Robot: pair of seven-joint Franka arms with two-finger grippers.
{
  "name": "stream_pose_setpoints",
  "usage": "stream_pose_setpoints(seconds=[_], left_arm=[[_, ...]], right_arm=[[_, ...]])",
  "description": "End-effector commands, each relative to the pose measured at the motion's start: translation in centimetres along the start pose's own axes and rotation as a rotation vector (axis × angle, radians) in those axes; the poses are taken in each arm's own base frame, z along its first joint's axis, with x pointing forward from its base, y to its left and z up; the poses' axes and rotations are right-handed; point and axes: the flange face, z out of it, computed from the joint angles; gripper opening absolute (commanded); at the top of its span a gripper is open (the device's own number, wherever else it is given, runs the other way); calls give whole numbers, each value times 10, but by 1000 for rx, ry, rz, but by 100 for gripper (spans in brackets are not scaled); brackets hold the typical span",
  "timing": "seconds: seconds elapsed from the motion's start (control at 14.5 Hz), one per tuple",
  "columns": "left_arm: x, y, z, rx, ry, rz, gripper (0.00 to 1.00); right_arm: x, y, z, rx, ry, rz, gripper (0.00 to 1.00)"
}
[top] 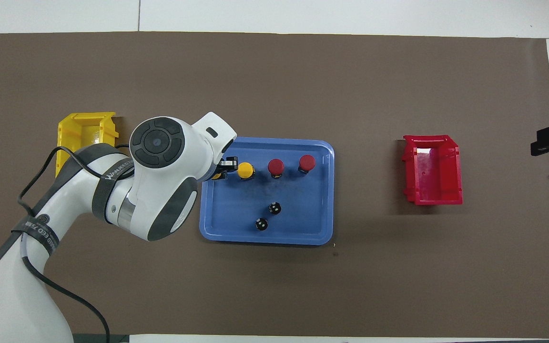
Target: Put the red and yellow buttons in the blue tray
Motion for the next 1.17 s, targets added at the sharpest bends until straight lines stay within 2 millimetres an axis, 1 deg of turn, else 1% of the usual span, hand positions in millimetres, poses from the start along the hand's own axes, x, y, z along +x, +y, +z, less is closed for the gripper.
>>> stream_pose_setpoints(seconds=[0.0,0.21,0.28,0.41,0.55,0.69,0.97,1.03,1.1], left_arm=[[-8,-5,12,-22,20,-17,2],[-9,-5,16,-23,23,-17,3],[-9,-5,16,-23,23,-15,9],[-8,-6,16,-22,23,-15,32],[-8,-7,17,-22,21,-19,40],[-9,-8,19,-19,18,-19,42],[-11,-8,22,-23,24,-19,43],[-11,-8,22,-23,24,-19,45],[-11,-8,22,-23,24,-19,51]], right_arm=[[-7,1,0,-3,0,-24,100],[-7,1,0,-3,0,-24,100],[-7,1,0,-3,0,-24,100],[-7,1,0,-3,0,-24,100],[-7,2,0,-3,0,-23,100],[-7,1,0,-3,0,-24,100],[-7,1,0,-3,0,-24,100],[-7,1,1,-3,-1,-24,100],[-7,1,0,-3,0,-24,100]])
